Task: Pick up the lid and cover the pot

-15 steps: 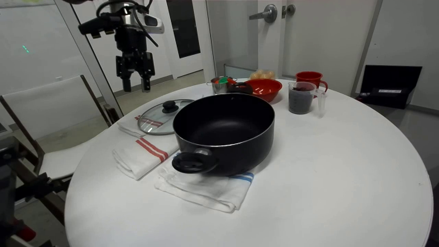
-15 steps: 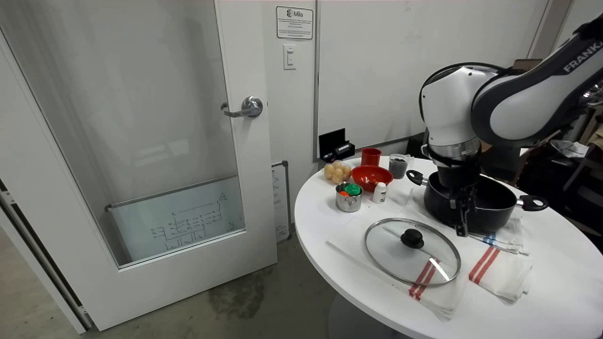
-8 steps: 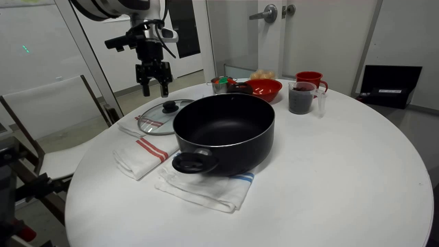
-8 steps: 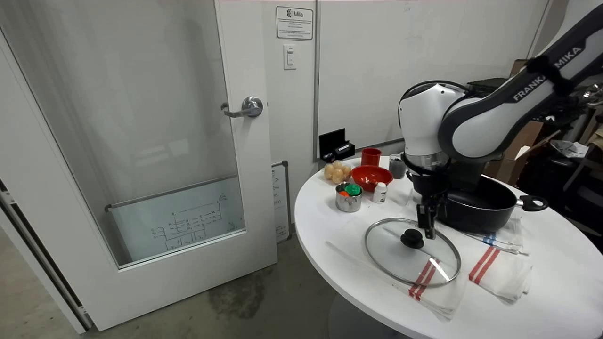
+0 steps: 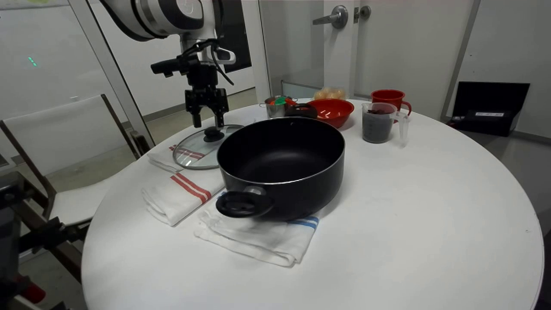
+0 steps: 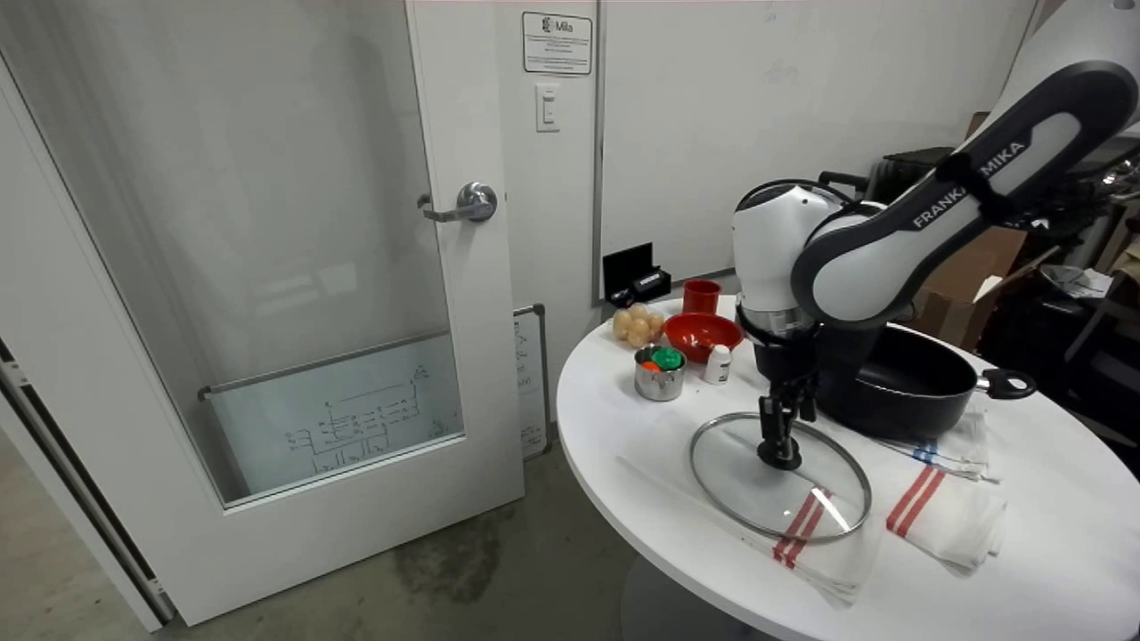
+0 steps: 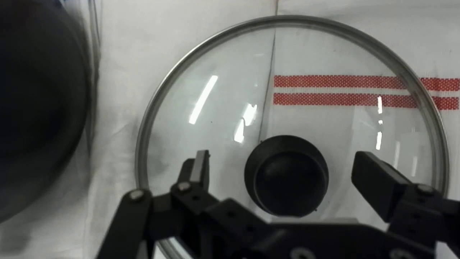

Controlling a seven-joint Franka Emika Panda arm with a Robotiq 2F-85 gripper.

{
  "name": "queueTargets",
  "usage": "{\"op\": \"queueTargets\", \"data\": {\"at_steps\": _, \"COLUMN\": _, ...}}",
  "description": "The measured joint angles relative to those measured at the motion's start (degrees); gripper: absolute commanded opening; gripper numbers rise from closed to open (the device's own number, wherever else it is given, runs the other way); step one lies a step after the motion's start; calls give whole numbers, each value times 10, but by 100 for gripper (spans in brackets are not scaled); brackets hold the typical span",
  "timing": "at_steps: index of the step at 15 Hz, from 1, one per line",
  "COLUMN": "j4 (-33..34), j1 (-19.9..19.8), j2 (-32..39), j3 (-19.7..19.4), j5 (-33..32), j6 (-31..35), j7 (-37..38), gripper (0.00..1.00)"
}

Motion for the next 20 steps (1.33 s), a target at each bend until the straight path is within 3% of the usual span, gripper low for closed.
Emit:
{"op": "queueTargets", "data": {"at_steps": 3, "j4": 20, "j1": 0, "j2": 18, "j3": 0, "j5": 1, "j6": 0, "j7": 0, "gripper": 100}}
{"op": "queueTargets", "data": {"at_steps": 4, "j4": 25, "j1": 0, "j2": 23, "j3": 0, "j5": 2, "j6": 0, "j7": 0, "gripper": 75}}
{"op": "queueTargets", "data": {"at_steps": 5, "j4": 30, "j1": 0, "j2": 27, "j3": 0, "j5": 2, "j6": 0, "j7": 0, "gripper": 74}}
{"op": "queueTargets", "data": {"at_steps": 7, "j4": 38, "j1": 0, "j2": 35, "j3": 0, "j5": 2, "j6": 0, "j7": 0, "gripper": 60}}
{"op": "queueTargets", "data": {"at_steps": 11, "j4": 45, "j1": 0, "j2": 39, "j3": 1, "j5": 7, "j6": 0, "j7": 0, "gripper": 28}}
{"op": "queueTargets", "data": {"at_steps": 20, "j4": 47, "j1": -3, "j2": 37, "j3": 1, "j5": 16, "j6": -2, "j7": -1, "gripper": 25}}
